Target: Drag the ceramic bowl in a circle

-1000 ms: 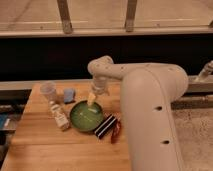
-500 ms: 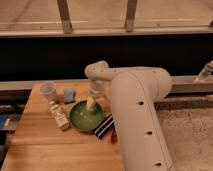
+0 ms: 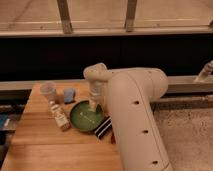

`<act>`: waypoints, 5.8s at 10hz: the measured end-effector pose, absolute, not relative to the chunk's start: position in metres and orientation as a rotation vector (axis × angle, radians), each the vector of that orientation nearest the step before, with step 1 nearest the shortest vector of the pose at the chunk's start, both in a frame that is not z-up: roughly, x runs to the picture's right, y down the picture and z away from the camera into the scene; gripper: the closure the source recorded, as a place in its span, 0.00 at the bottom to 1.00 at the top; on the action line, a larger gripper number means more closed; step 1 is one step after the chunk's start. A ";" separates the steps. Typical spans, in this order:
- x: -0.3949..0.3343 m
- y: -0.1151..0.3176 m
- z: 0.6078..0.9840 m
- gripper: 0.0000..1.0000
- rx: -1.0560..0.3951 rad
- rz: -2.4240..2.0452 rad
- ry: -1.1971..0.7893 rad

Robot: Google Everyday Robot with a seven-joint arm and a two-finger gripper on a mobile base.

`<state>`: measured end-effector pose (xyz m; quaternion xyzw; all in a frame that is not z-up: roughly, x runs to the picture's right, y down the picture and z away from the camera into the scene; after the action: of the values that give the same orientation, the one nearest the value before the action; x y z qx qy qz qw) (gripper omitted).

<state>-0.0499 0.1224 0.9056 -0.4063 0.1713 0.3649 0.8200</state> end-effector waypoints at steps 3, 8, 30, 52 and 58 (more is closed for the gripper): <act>-0.042 0.119 0.901 0.98 -0.884 0.808 0.327; 0.000 0.086 0.905 1.00 -0.923 0.983 0.269; 0.052 0.100 0.852 1.00 -0.889 1.045 0.262; -0.007 0.119 0.830 1.00 -0.945 0.927 0.187; 0.047 0.047 0.884 1.00 -0.867 1.002 0.252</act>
<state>0.0471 0.0472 0.8843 -0.4012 0.1165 0.4638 0.7813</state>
